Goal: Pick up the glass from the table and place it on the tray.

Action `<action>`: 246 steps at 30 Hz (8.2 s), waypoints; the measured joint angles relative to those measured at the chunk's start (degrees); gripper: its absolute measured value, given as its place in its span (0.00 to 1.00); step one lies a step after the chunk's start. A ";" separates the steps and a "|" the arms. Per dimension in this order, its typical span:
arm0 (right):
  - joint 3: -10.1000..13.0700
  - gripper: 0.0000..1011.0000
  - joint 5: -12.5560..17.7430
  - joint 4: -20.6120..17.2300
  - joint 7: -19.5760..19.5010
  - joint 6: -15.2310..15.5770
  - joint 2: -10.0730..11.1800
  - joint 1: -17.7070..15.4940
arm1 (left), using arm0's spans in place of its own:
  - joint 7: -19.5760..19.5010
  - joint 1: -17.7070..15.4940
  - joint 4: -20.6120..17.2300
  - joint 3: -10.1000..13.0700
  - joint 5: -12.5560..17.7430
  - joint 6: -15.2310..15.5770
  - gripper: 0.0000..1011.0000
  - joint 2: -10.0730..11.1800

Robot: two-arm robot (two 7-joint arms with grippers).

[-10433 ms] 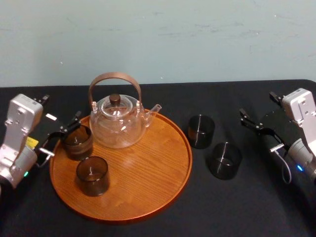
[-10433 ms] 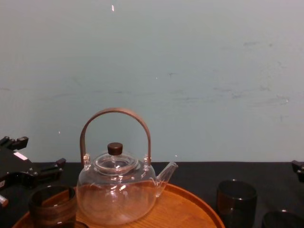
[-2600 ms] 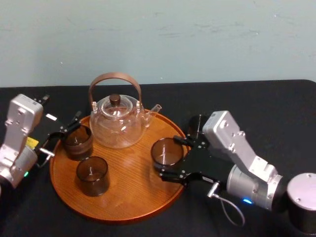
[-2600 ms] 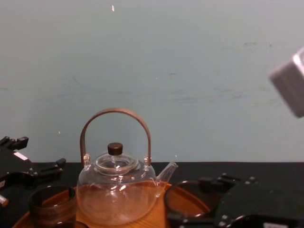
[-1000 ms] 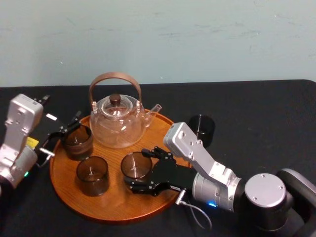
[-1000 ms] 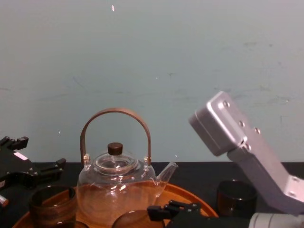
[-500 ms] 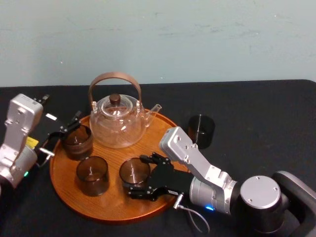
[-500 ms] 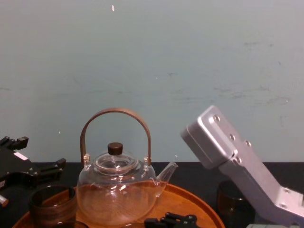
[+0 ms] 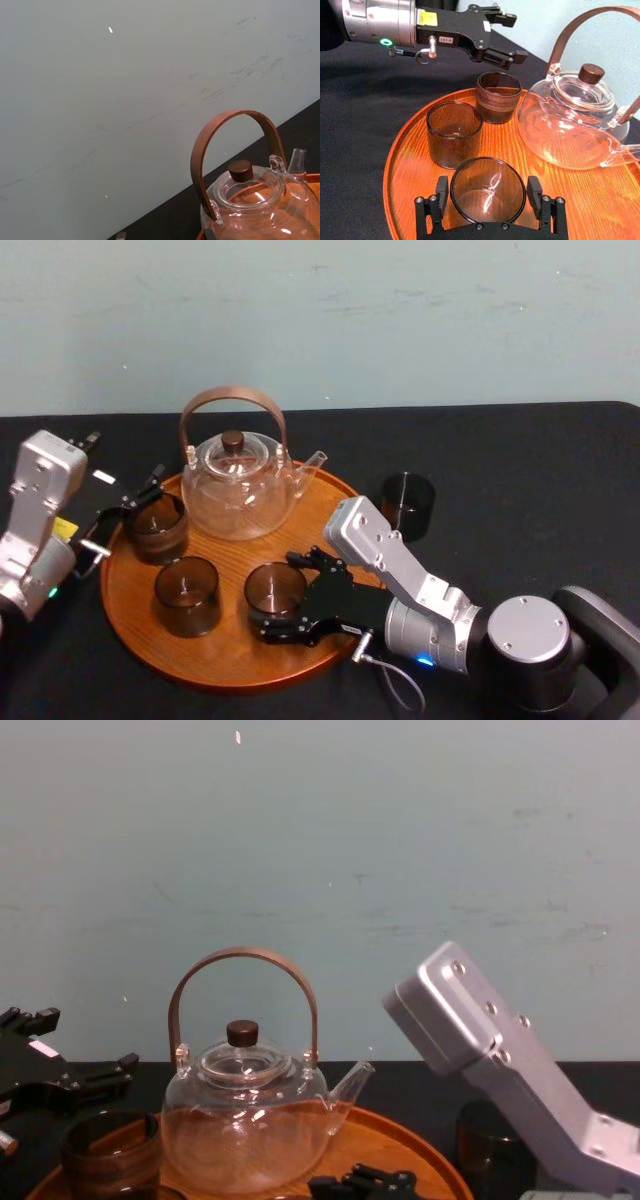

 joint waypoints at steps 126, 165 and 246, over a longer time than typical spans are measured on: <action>15.28 0.99 10.13 9.53 -4.38 -3.17 2.90 0.89 | 0.00 0.00 0.00 0.00 0.00 0.00 0.99 0.00; 15.11 0.99 11.36 12.26 -4.06 -3.11 2.98 2.80 | 0.00 0.00 0.00 0.00 0.00 0.00 0.99 0.00; 12.90 0.89 10.80 18.94 -2.69 -4.68 0.69 7.31 | 0.00 0.00 0.00 0.00 0.00 0.00 0.99 0.00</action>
